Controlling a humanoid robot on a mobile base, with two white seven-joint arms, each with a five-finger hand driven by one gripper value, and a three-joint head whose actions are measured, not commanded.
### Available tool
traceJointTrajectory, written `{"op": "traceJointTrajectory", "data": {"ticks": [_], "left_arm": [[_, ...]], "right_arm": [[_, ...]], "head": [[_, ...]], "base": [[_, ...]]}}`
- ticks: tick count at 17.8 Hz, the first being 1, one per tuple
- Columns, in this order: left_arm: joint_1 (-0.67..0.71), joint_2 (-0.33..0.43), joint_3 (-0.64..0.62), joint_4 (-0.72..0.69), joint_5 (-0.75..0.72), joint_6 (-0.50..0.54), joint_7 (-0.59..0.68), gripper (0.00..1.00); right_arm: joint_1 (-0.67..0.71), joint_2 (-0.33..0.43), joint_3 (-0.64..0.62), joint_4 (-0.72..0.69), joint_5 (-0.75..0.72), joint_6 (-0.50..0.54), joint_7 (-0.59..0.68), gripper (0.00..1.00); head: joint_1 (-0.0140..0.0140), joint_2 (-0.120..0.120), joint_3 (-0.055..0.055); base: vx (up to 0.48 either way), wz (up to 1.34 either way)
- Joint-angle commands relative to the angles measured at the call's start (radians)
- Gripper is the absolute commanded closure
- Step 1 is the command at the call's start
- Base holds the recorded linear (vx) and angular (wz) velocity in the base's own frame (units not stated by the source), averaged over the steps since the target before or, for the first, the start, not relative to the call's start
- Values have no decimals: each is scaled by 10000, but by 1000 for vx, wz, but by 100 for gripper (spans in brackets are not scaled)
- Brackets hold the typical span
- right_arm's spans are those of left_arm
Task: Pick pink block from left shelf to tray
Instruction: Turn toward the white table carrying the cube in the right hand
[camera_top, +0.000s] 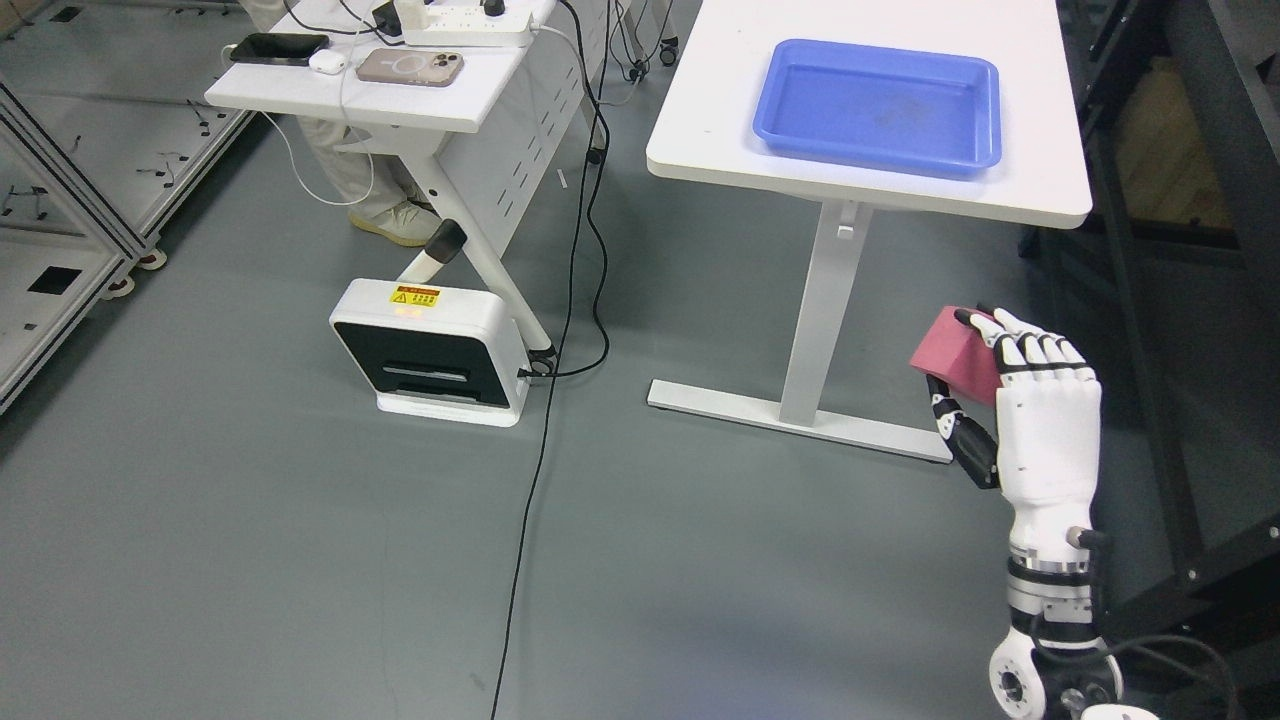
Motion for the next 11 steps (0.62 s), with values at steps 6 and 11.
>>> {"op": "traceJointTrajectory", "data": {"ticks": [6, 11], "left_arm": [[-310, 175, 0, -176, 0, -4, 4, 0], [-310, 175, 0, -176, 0, -4, 4, 0]], "right_arm": [[-39, -3, -1, -2, 0, 2, 25, 98], [-24, -3, 29, -2, 0, 2, 25, 97]], "head": [[0, 0, 0], [0, 0, 0]], "base": [[322, -81], [326, -279]]}}
